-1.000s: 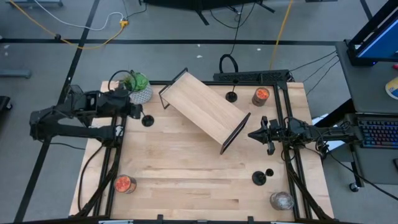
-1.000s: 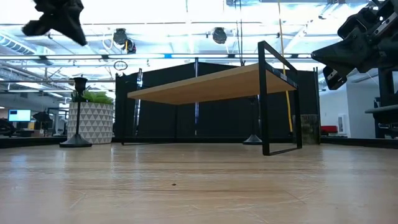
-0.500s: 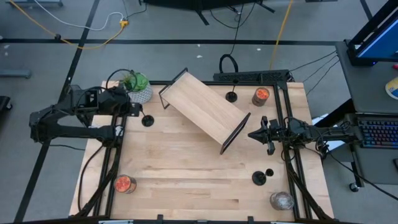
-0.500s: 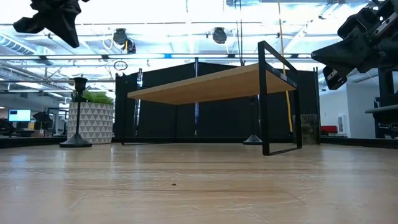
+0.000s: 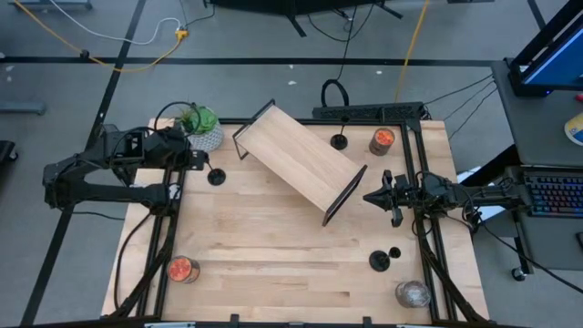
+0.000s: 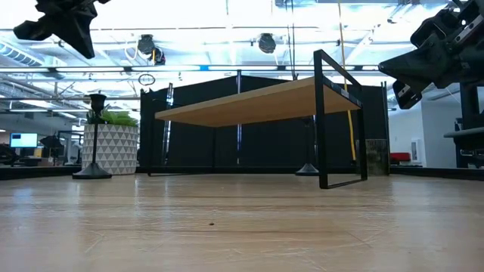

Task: Pick & Place candle stick holders
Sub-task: Put the left black candle holder on the shelf

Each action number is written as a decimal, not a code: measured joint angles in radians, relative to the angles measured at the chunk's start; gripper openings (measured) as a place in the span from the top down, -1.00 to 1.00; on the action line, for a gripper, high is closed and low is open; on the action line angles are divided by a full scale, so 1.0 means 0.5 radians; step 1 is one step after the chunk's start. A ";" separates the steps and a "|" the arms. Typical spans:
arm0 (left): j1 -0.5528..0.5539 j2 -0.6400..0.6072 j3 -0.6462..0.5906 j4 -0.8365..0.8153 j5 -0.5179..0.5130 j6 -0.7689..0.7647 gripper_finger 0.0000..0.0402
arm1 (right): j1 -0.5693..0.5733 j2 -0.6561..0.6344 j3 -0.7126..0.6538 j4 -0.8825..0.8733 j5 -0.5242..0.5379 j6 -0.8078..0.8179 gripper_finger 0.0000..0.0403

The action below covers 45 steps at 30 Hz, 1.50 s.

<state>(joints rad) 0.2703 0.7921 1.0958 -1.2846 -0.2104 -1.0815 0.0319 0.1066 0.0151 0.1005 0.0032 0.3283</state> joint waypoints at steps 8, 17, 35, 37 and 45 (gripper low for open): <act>-0.001 0.000 0.000 0.001 0.000 0.127 0.77 | 0.000 0.000 -0.001 0.000 0.000 0.000 1.00; -0.001 0.000 -0.001 0.002 -0.142 0.112 0.18 | 0.000 0.000 0.000 0.000 0.000 0.000 1.00; 0.059 0.230 -0.002 -0.204 -0.161 -0.259 0.07 | 0.000 0.000 0.000 0.000 0.000 0.000 1.00; 0.111 0.250 -0.002 -0.205 -0.161 -0.263 0.07 | 0.000 0.000 0.000 0.000 0.000 0.000 1.00; 0.320 0.363 -0.002 -0.206 -0.095 -0.160 0.07 | -0.001 0.000 0.000 -0.001 0.000 0.000 1.00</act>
<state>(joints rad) 0.4304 0.9738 1.0946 -1.3876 -0.2579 -1.1614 0.0315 0.1066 0.0149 0.1001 0.0032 0.3283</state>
